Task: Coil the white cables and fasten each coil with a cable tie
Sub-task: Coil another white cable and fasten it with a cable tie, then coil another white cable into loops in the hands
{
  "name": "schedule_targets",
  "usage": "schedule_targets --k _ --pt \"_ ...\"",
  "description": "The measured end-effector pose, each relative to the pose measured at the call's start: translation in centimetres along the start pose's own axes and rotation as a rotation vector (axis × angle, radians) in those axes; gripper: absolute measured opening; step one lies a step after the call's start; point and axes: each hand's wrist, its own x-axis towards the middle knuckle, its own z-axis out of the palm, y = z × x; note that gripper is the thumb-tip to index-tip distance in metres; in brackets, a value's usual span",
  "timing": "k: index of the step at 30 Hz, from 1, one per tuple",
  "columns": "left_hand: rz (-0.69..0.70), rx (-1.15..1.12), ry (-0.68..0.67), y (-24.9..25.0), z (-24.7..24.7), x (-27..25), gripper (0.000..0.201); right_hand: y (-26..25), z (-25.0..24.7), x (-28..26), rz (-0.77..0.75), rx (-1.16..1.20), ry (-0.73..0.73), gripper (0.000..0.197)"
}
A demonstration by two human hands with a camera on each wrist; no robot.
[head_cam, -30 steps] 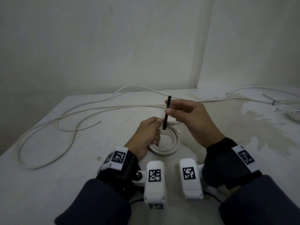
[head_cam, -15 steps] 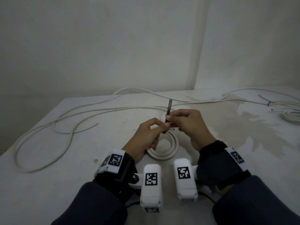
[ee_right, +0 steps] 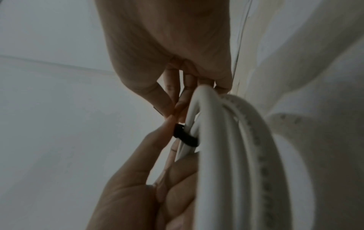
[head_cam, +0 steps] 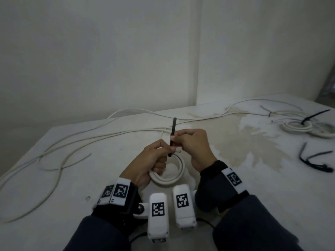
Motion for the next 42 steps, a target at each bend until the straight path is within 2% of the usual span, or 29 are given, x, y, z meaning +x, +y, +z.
schedule_targets --k 5,6,11,15,18,21,24,26,27,30,32,35,37,39,42 --pt "0.062 0.177 -0.043 2.2 2.6 1.8 0.028 -1.8 -3.4 0.8 0.083 0.078 -0.004 0.004" --pt "0.063 0.177 -0.058 2.5 3.3 2.3 0.028 -2.2 -4.3 1.0 0.101 0.080 0.001 0.006" --pt "-0.009 -0.019 -0.168 3.4 7.9 5.6 0.028 -4.1 -8.3 3.0 0.139 0.032 0.074 0.012" --pt "-0.013 -0.112 -0.177 3.3 11.7 8.1 0.030 -5.6 -12.1 4.1 0.176 -0.108 0.049 0.002" --pt "-0.055 -0.237 -0.169 2.8 13.7 9.9 0.032 -5.8 -15.1 4.4 0.244 -0.316 -0.004 0.020" --pt "-0.061 -0.216 -0.186 2.5 16.0 11.6 0.032 -5.3 -17.6 4.6 0.254 -0.367 -0.006 0.024" --pt "-0.021 -0.043 -0.215 2.2 18.3 13.2 0.024 -4.7 -19.7 5.5 0.235 -0.419 0.105 0.018" --pt "0.014 0.086 -0.199 2.1 19.0 14.4 0.027 -4.2 -20.9 6.4 0.229 -0.466 0.215 0.018" --pt "0.048 0.184 -0.158 1.9 19.1 15.5 0.031 -4.0 -21.8 7.0 0.222 -0.492 0.295 0.022" --pt "0.168 0.585 0.078 1.9 17.6 18.4 0.037 -3.2 -25.0 9.1 0.183 -0.550 0.549 0.029" --pt "0.115 0.797 0.183 2.0 16.0 19.8 0.041 -2.6 -27.1 10.3 0.171 -0.585 0.656 0.027" --pt "-0.062 1.053 0.247 1.9 14.1 20.7 0.046 -2.1 -28.6 11.3 0.193 -0.620 0.667 0.023" --pt "-0.115 1.177 0.264 1.5 13.4 20.8 0.045 -1.8 -28.8 11.4 0.226 -0.710 0.627 0.015" --pt "-0.096 1.247 0.295 1.4 13.1 20.9 0.042 -1.5 -28.7 11.3 0.257 -0.807 0.573 0.009" --pt "-0.056 1.234 0.312 1.3 12.6 21.4 0.036 -0.7 -28.8 11.7 0.260 -0.856 0.600 0.028"
